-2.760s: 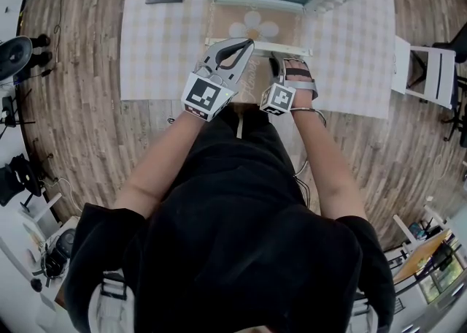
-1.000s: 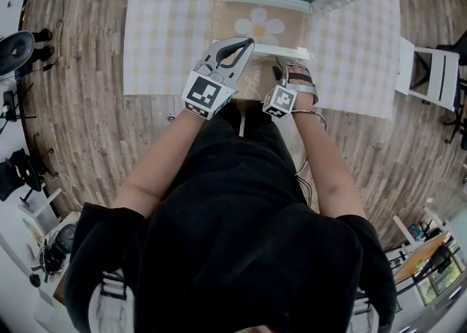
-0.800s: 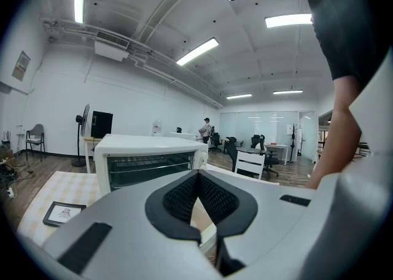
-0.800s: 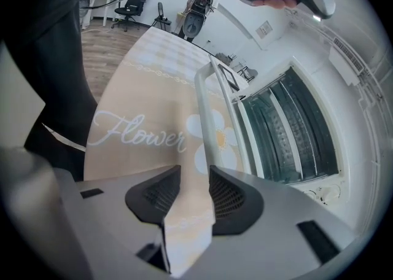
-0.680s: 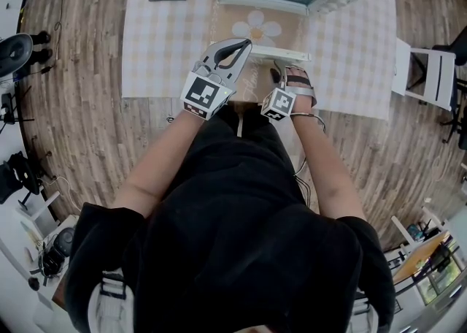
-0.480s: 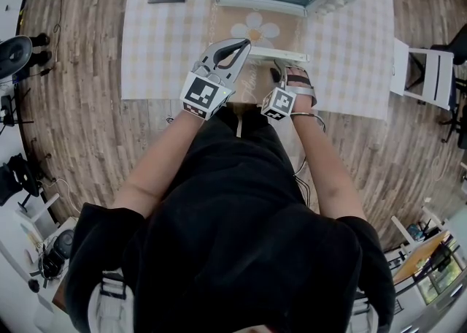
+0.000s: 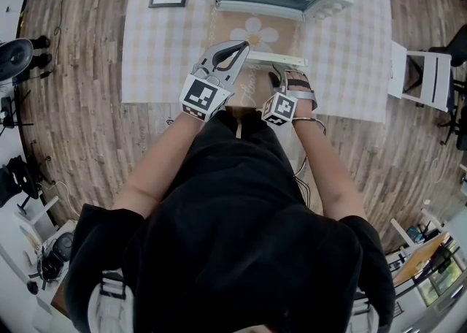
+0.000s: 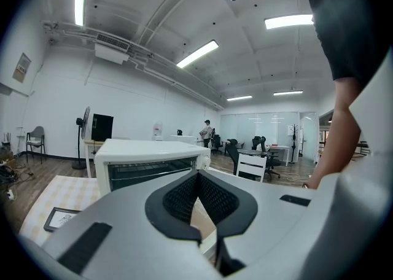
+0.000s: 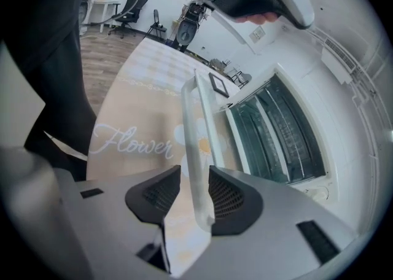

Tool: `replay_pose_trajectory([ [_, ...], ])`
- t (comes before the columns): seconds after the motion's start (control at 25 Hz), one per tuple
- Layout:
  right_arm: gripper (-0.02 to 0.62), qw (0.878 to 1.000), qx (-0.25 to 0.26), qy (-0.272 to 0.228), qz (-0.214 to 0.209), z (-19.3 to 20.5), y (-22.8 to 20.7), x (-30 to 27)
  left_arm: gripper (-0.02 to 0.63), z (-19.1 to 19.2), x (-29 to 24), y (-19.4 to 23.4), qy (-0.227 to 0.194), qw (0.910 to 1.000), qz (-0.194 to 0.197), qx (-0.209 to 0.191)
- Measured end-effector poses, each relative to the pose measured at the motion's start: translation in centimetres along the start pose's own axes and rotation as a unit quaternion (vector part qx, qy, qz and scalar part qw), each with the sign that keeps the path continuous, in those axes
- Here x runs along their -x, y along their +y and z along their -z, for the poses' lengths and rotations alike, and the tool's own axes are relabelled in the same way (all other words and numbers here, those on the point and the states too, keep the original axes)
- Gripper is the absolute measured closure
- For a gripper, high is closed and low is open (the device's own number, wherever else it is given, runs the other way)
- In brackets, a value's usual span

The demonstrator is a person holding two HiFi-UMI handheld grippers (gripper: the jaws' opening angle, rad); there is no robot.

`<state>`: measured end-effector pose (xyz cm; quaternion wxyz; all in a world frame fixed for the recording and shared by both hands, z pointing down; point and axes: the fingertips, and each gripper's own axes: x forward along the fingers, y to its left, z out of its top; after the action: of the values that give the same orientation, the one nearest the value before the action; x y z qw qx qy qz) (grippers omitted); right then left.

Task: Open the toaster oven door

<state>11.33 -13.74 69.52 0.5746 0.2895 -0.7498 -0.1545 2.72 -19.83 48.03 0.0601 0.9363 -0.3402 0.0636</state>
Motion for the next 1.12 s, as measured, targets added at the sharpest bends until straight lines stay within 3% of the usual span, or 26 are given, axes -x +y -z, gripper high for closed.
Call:
replay_pose_trajectory([
  [0.2,0.442,0.996,-0.07,-0.061,0.01,-2.8,-3.6,4.0,0.592,-1.0,0.1,0.6,-0.001,1.0,-0.006,0.002],
  [0.36,0.457,0.979,-0.161,-0.124,0.015,-4.7,-7.6,7.6,0.594,-1.6,0.2,0.8,-0.005,0.9999,-0.008,-0.004],
  [0.48,0.483,0.956,-0.225,-0.186,0.028,-6.4,-11.0,10.8,0.594,-2.5,0.3,0.6,-0.007,1.0,-0.004,-0.004],
  [0.76,0.552,0.883,-0.348,-0.315,0.034,-9.4,-16.7,17.5,0.594,-5.1,0.9,0.0,-0.019,0.9998,0.003,-0.004],
  [1.12,0.574,0.835,-0.39,-0.387,0.035,-8.8,-18.8,19.7,0.592,-7.4,1.5,-1.2,-0.04,0.9991,0.012,-0.01],
])
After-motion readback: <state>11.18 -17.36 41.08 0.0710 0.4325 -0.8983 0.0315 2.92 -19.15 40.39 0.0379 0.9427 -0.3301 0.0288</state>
